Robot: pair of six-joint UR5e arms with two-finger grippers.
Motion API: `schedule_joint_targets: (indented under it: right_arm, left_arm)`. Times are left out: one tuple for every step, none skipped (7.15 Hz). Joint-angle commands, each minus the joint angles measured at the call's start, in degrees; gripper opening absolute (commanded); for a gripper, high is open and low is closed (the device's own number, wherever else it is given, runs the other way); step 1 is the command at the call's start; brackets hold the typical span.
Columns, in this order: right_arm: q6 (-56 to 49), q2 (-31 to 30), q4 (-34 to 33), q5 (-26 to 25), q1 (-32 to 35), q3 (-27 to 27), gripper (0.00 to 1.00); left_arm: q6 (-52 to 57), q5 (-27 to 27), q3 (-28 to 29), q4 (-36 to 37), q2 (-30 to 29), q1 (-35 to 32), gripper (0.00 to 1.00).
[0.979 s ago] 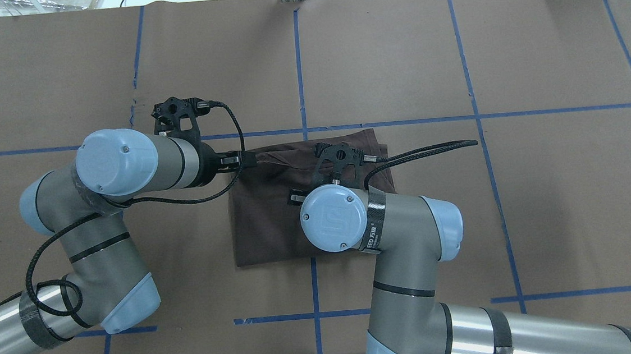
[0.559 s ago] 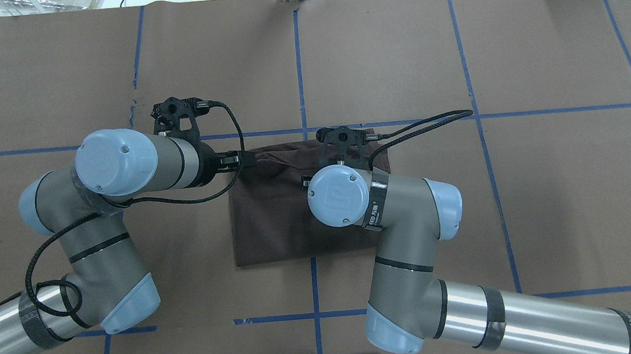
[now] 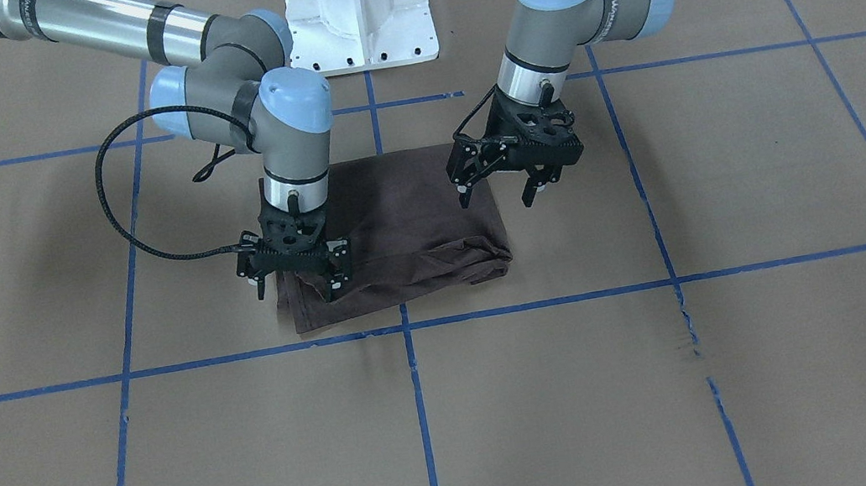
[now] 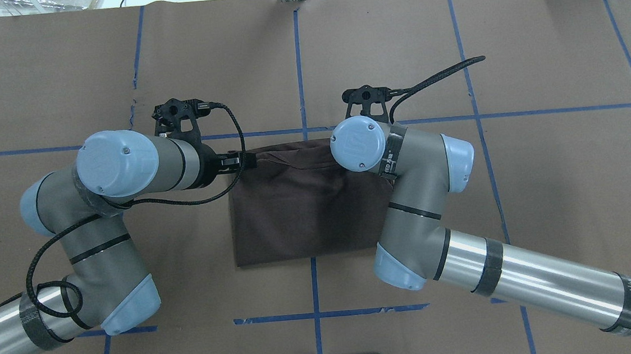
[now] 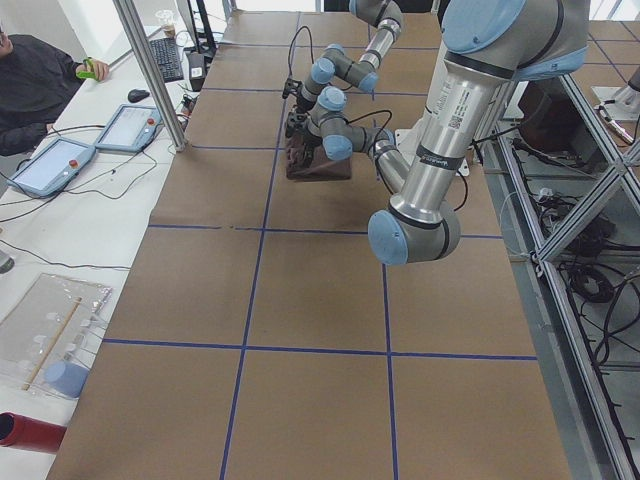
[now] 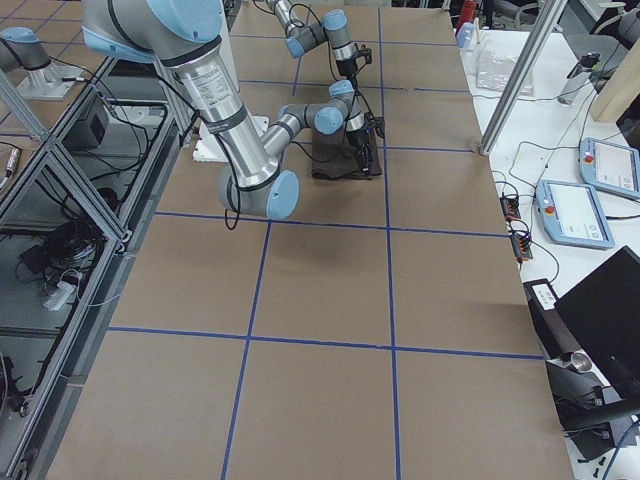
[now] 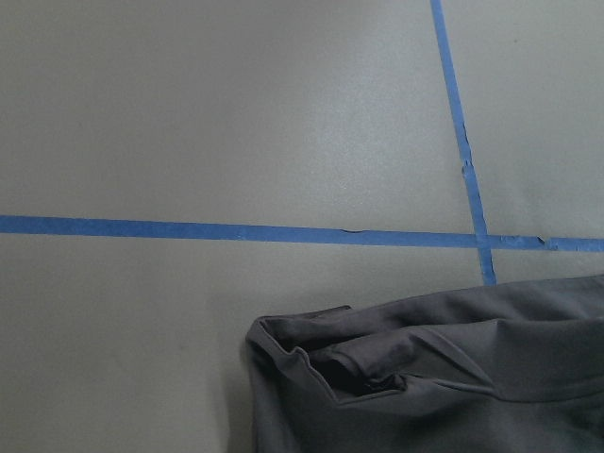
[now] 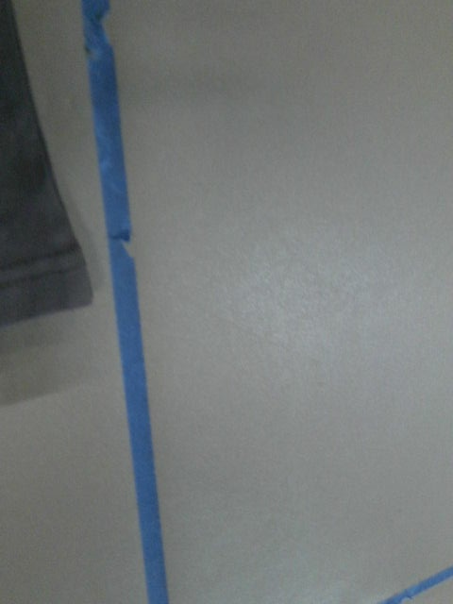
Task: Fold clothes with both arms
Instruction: 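Open the right gripper and raise it away from the shirt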
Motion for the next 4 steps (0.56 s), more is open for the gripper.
schedule_joint_targets:
  right_arm:
    - [-4.0,0.0,-0.1,2.9,4.1,-2.4,1.0]
    - [-5.1,0.1,0.3,10.9,7.9,-1.7,1.0]
    - [-7.0,0.2,0.4,15.6,10.5,1.1,1.0]
    - [-7.1,-0.2,0.4,17.3,11.4,4.0,1.0]
  left_arm:
    - [-0.5,0.1,0.6,0.0,-0.1,0.4,1.0]
    - [-1.0,0.3,2.3,0.0,-0.6,0.7,1.0]
    - [-1.0,0.5,4.8,0.2,-2.1,1.0,1.0]
    - [-1.7,0.8,7.6,0.2,-3.2,1.1,1.0]
